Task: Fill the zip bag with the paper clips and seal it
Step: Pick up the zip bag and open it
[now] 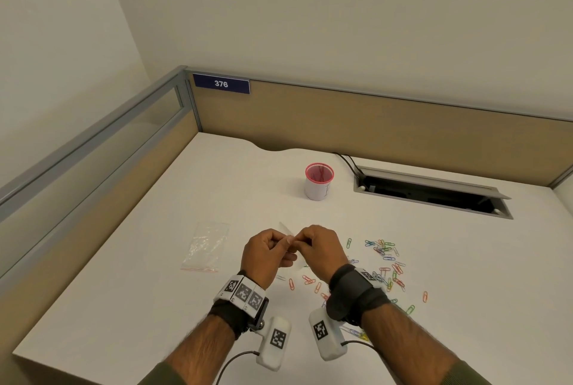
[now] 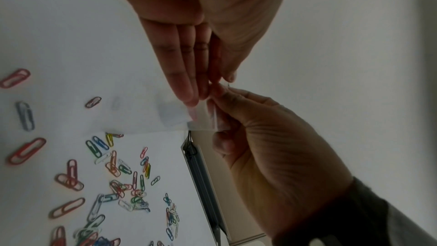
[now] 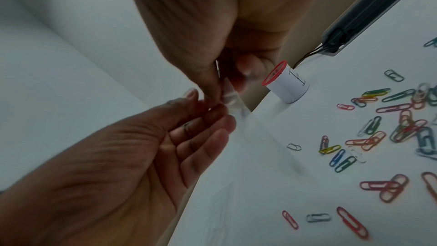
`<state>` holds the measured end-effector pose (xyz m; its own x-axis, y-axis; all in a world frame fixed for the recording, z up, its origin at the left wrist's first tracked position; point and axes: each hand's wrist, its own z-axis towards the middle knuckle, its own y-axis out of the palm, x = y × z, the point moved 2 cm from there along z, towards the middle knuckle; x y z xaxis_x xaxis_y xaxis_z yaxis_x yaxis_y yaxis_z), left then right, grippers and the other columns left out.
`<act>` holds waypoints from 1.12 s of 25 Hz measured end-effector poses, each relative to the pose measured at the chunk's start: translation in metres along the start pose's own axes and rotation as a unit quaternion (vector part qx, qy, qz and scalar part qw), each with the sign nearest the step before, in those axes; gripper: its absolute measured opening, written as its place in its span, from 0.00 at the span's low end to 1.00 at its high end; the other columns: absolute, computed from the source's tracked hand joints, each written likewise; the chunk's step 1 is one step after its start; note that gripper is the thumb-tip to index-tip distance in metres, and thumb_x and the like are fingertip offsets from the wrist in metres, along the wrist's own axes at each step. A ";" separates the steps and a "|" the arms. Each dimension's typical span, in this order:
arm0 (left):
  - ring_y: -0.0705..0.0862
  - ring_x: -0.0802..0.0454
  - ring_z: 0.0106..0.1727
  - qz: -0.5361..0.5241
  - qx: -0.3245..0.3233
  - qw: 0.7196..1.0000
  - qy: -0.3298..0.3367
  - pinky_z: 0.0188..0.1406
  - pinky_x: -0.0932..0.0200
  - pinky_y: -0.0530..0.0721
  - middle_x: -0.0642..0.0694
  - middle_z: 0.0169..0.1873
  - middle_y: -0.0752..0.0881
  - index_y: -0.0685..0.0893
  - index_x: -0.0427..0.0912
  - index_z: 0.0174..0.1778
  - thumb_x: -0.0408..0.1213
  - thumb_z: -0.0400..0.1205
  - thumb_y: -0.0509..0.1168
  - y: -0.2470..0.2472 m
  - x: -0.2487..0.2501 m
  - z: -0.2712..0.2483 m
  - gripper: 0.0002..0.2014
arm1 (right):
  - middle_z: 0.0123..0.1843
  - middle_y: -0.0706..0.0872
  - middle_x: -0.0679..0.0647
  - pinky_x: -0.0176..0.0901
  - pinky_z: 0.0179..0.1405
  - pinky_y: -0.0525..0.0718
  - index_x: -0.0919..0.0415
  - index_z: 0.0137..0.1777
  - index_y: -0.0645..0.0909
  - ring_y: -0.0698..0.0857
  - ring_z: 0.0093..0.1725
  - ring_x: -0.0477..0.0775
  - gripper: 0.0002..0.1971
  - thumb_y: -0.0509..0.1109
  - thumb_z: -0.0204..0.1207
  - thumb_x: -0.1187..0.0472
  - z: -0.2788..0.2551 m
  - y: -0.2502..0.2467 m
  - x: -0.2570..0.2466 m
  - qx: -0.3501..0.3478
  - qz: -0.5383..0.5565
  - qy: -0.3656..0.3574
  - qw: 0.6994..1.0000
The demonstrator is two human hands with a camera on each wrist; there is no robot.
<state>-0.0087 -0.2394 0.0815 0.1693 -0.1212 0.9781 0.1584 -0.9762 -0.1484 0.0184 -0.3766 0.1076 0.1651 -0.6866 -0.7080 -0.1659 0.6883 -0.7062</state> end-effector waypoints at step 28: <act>0.94 0.40 0.44 -0.146 -0.042 0.986 -0.064 0.43 0.54 0.93 0.33 0.42 0.93 0.89 0.31 0.51 0.28 0.84 0.68 0.001 -0.001 0.002 0.05 | 0.29 0.83 0.54 0.38 0.27 0.81 0.62 0.38 0.81 0.79 0.26 0.47 0.11 0.75 0.74 0.55 0.001 0.000 0.019 -0.025 0.167 0.023 0.985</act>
<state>-0.0069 -0.2398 0.0797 0.2513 0.1861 0.9499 0.1377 -0.9782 0.1552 0.0221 -0.3895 0.0947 0.0492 -0.4341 -0.8995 -0.2514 0.8662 -0.4318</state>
